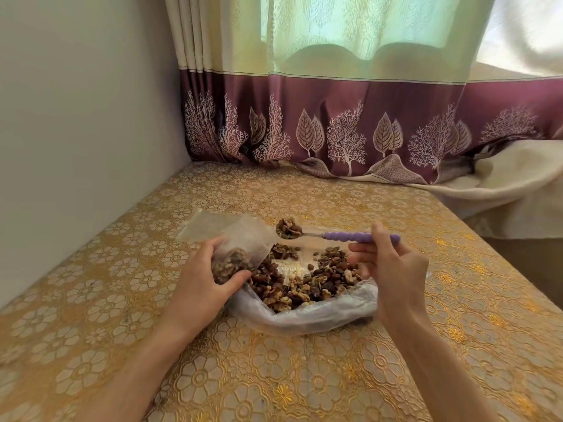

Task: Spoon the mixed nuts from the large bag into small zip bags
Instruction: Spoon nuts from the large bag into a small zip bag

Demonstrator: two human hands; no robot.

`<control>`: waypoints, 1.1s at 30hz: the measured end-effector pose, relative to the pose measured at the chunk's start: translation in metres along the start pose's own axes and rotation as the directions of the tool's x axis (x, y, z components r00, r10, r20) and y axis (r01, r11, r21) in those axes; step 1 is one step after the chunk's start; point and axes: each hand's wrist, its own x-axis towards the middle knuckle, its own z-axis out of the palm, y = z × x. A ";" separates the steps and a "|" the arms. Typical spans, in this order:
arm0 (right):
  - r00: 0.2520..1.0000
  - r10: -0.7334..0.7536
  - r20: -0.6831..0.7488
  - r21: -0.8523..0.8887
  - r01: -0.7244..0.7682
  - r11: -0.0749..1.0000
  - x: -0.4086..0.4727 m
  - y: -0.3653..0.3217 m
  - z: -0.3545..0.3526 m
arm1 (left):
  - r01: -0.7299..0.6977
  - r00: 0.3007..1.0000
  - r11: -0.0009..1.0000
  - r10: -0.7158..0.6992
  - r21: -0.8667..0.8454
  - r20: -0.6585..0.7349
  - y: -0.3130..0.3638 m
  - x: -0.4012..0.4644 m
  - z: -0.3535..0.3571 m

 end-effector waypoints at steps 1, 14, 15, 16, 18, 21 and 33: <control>1.000 -0.020 -0.005 0.011 0.020 1.000 0.000 -0.001 0.000 | 0.004 1.000 1.000 -0.004 0.003 -0.002 0.000 0.000 0.000; 0.930 -0.150 0.337 0.103 0.122 0.987 -0.025 -0.009 0.021 | 0.030 1.000 0.998 -0.030 -0.051 -0.001 -0.002 0.000 0.002; 0.922 -0.145 0.358 0.104 0.115 0.988 -0.026 -0.009 0.021 | 0.024 1.000 0.998 -0.025 -0.062 -0.010 -0.002 0.000 0.002; 0.915 -0.144 0.377 0.102 0.113 0.988 -0.026 -0.009 0.022 | 0.016 1.000 0.997 -0.017 -0.071 -0.019 -0.002 0.000 0.002; 0.902 -0.151 0.403 0.098 0.122 0.988 -0.025 -0.007 0.021 | 0.005 0.999 0.996 -0.007 -0.091 -0.031 0.000 0.001 0.001; 0.893 -0.167 0.418 0.079 0.148 0.986 -0.023 -0.005 0.020 | 0.002 0.999 0.994 -0.007 -0.111 -0.043 0.000 0.001 0.001; 0.979 -0.139 0.152 0.227 0.102 0.969 -0.007 0.000 0.009 | -0.005 0.993 0.969 -0.025 -0.248 -0.116 0.003 0.001 -0.004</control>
